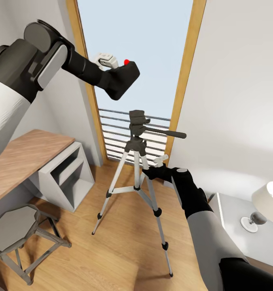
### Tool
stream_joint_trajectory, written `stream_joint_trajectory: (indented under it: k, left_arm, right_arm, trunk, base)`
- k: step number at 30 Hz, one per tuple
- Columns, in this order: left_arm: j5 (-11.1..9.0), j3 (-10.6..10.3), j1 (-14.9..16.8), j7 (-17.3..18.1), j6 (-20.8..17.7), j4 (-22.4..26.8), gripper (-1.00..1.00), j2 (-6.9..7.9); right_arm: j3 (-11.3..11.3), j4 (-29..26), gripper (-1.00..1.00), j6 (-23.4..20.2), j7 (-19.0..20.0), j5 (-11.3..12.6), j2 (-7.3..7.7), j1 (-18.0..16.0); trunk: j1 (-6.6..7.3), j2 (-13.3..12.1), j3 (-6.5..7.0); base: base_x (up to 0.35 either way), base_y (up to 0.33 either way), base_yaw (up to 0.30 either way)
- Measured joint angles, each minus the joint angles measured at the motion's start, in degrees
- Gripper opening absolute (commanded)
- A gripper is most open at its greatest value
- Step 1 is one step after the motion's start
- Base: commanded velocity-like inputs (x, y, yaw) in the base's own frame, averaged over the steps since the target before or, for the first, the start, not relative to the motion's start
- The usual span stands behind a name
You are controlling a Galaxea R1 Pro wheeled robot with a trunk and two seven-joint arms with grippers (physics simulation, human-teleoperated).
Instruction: Attach the digital camera to the camera tripod in the bedroom.
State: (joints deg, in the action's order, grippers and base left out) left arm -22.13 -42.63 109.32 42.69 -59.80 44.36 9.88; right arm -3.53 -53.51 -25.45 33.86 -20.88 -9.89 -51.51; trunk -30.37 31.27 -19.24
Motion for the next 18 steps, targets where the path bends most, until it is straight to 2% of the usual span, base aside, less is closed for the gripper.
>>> stream_joint_trajectory:
  k: [3, 6, 18]
  left_arm:
    - [0.0, -0.99, 0.0, 0.01, 0.0, 0.23, -1.0, -0.09]
    - [-0.26, -3.46, 0.0, 0.01, -0.08, 2.01, -1.0, -0.08]
    - [0.41, -3.84, 0.0, -0.19, 0.51, 3.54, -1.0, 0.14]
  right_arm:
    - [0.0, -0.01, -1.0, 0.01, 0.05, -0.03, 0.0, 0.0]
    - [-0.01, 0.0, -1.0, 0.02, 0.11, -0.08, 0.0, -0.02]
    - [-0.01, -0.01, -1.0, 0.04, 0.13, -0.08, 0.0, 0.0]
  trunk:
    - [0.0, 0.0, 0.0]
    - [0.0, 0.0, 0.0]
    - [0.0, 0.0, 0.0]
  base:
    - [0.0, 0.0, 0.0]
    - [0.0, 0.0, 0.0]
    - [0.0, 0.0, 0.0]
